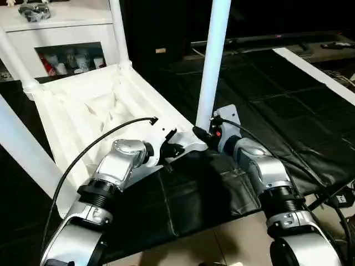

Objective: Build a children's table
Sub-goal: Rotate leg to tighten

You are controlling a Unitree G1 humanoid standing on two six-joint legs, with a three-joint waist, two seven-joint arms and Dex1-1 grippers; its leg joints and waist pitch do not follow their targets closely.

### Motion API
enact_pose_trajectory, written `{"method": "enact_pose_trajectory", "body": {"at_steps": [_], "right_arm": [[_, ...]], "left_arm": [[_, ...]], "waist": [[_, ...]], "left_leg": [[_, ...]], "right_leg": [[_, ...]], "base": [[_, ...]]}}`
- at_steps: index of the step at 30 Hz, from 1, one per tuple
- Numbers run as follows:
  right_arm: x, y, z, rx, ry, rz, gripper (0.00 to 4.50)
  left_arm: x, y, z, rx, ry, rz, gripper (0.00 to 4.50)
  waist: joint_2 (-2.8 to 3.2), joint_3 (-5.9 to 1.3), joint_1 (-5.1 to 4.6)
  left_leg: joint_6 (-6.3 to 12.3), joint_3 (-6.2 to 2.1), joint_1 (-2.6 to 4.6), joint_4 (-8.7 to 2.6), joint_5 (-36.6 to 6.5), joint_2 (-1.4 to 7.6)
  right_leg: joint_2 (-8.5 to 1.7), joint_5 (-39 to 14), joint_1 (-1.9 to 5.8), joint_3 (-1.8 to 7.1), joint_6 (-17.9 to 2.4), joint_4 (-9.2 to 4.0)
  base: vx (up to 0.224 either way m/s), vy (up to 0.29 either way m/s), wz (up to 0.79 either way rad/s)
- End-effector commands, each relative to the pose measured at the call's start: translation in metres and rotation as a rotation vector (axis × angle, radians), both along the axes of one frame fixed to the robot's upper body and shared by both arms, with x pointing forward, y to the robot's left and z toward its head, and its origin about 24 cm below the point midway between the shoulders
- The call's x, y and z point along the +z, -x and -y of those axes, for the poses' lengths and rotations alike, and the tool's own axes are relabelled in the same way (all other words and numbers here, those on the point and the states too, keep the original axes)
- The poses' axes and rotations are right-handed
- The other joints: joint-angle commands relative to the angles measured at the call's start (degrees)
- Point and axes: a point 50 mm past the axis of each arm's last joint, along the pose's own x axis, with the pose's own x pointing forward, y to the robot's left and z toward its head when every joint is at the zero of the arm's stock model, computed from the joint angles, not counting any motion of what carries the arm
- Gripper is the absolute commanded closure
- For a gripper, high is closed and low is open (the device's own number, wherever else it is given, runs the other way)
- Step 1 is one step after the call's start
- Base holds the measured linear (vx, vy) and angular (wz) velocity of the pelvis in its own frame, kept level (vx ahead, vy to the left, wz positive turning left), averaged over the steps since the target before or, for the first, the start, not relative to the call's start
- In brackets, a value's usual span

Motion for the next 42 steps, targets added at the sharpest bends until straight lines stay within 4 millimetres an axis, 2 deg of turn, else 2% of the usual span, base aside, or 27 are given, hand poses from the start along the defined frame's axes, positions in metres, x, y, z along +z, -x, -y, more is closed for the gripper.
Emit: {"method": "enact_pose_trajectory", "body": {"at_steps": [1, 4, 6, 11, 16, 27, 28, 29, 30, 31, 32, 33, 36, 37, 39, 40, 42], "right_arm": [[-0.008, 0.016, -0.044, 0.206, -0.066, -0.058, 1.41], [-0.008, 0.016, -0.044, 0.206, -0.066, -0.058, 1.23], [-0.008, 0.016, -0.044, 0.206, -0.066, -0.058, 0.95], [-0.008, 0.016, -0.044, 0.206, -0.066, -0.058, 0.5], [-0.008, 0.016, -0.044, 0.206, -0.066, -0.058, 0.07], [-0.009, 0.016, -0.043, 0.206, -0.065, -0.057, 0.07], [-0.007, 0.019, 0.001, 0.328, -0.053, -0.045, 0.07], [-0.002, 0.025, 0.032, 0.423, -0.037, -0.045, 0.07], [0.006, 0.034, 0.062, 0.527, -0.016, -0.054, 0.07], [0.006, 0.034, 0.062, 0.527, -0.016, -0.054, 0.07], [0.005, 0.034, 0.063, 0.528, -0.016, -0.057, 0.07], [0.005, 0.034, 0.063, 0.53, -0.016, -0.059, 0.07], [0.005, 0.035, 0.064, 0.532, -0.017, -0.06, 0.07], [0.005, 0.036, 0.065, 0.538, -0.019, -0.061, 0.07], [0.007, 0.041, 0.067, 0.587, -0.028, -0.068, 0.07], [0.007, 0.043, 0.068, 0.604, -0.029, -0.07, 0.07], [0.007, 0.046, 0.071, 0.635, -0.028, -0.074, 0.07]], "left_arm": [[0.023, -0.001, 0.031, -0.101, 0.076, 0.084, 4.5], [0.023, -0.001, 0.031, -0.101, 0.076, 0.084, 4.5], [0.023, -0.001, 0.031, -0.101, 0.076, 0.084, 4.5], [0.023, -0.001, 0.031, -0.101, 0.076, 0.084, 4.5], [0.023, -0.001, 0.031, -0.101, 0.076, 0.084, 4.5], [0.024, -0.001, 0.031, -0.098, 0.074, 0.084, 4.5], [0.022, 0.0, 0.007, -0.229, 0.004, 0.1, 4.5], [0.021, 0.003, -0.011, -0.331, -0.056, 0.097, 4.5], [0.02, 0.007, -0.029, -0.436, -0.12, 0.078, 4.5], [0.02, 0.007, -0.029, -0.436, -0.12, 0.078, 4.5], [0.02, 0.007, -0.029, -0.437, -0.12, 0.077, 4.5], [0.02, 0.007, -0.029, -0.437, -0.12, 0.076, 4.5], [0.019, 0.008, -0.029, -0.44, -0.126, 0.075, 4.5], [0.019, 0.008, -0.03, -0.445, -0.129, 0.074, 4.5], [0.019, 0.01, -0.032, -0.478, -0.132, 0.073, 4.5], [0.019, 0.011, -0.033, -0.503, -0.136, 0.078, 4.5], [0.02, 0.014, -0.035, -0.568, -0.145, 0.086, 4.5]], "waist": [[0.17, -4.26, 0.57], [0.16, -4.18, 0.58], [0.15, -4.18, 0.58], [0.16, -4.25, 0.56], [0.17, -4.26, 0.6], [0.19, -4.2, 0.64], [0.52, -4.18, 0.76], [0.28, -4.22, 1.24], [0.42, -4.44, 1.44], [0.46, -4.43, 1.97], [0.33, -4.44, 2.21], [0.22, -4.38, 2.22], [0.33, -4.19, 2.81], [0.46, -4.27, 3.23], [0.42, -4.27, 3.92], [0.16, -4.24, 4.05], [0.13, -4.24, 4.35]], "left_leg": [[4.03, -0.11, -0.22, -3.33, -6.9, 1.14], [3.41, -0.11, -0.18, -3.39, -7.8, 1.13], [3.19, -0.11, -0.12, -3.41, -7.8, 1.14], [3.33, -0.15, -0.19, -3.4, -7.1, 1.19], [3.37, -0.1, -0.12, -3.38, -7.2, 1.18], [3.23, -0.12, -0.15, -3.43, -7.4, 1.17], [3.39, -0.15, -0.07, -3.41, -7.9, 1.04], [4.48, -0.22, 0.09, -3.37, -9.2, 0.88], [5.78, -0.02, 0.13, -3.17, -8.3, 1.37], [6.42, -0.14, 0.15, -3.24, -7.9, 1.45], [6.82, 0.1, -0.06, -3.05, -6.4, 1.62], [6.64, 0.14, -0.41, -3.03, -6.1, 1.48], [4.64, 0.21, 0.03, -3.07, -8.1, 1.56], [4.0, 0.19, 0.29, -3.07, -8.3, 1.71], [3.53, 0.4, 0.95, -3.12, -8.6, 1.97], [3.44, 0.4, 0.55, -3.18, -8.8, 1.83], [3.58, 0.3, 0.31, -3.2, -9.1, 1.72]], "right_leg": [[-4.14, -13.4, 3.96, 3.29, -10.5, -3.67], [-4.17, -15.9, 3.93, 3.31, -9.5, -3.96], [-4.12, -16.1, 3.84, 3.34, -9.2, -3.99], [-4.12, -13.9, 3.93, 3.42, -10.0, -3.66], [-4.15, -14.1, 3.89, 3.47, -10.2, -3.69], [-4.15, -15.1, 3.85, 3.41, -9.6, -3.83], [-4.11, -15.6, 3.89, 3.32, -9.4, -4.04], [-3.88, -16.8, 4.2, 3.08, -8.4, -4.6], [-3.96, -13.0, 4.03, 3.76, -8.7, -3.61], [-3.8, -11.5, 4.1, 3.52, -9.3, -3.68], [-3.8, -7.8, 3.95, 3.62, -10.7, -2.94], [-3.8, -7.7, 4.0, 3.41, -11.4, -2.78], [-4.33, -15.6, 3.7, 3.37, -10.6, -3.63], [-4.29, -16.2, 3.51, 3.41, -10.5, -3.71], [-4.07, -14.3, 2.94, 3.69, -11.5, -3.51], [-3.95, -13.8, 3.34, 3.67, -11.3, -3.23], [-4.16, -15.0, 3.48, 3.63, -10.3, -3.28]], "base": [[0.0, 0.0, 0.0], [0.0, 0.0, 0.0], [0.0, 0.0, 0.0], [0.0, 0.0, 0.0], [0.0, 0.0, 0.0], [0.0, 0.0, 0.0], [0.0, 0.0, 0.0], [0.0, 0.0, 0.0], [0.0, 0.0, 0.0], [0.0, 0.0, 0.0], [0.0, 0.0, 0.0], [0.0, 0.0, 0.0], [0.0, 0.0, 0.0], [0.0, 0.0, 0.0], [0.0, 0.0, 0.0], [0.0, 0.0, 0.0], [0.0, 0.0, 0.0]]}}
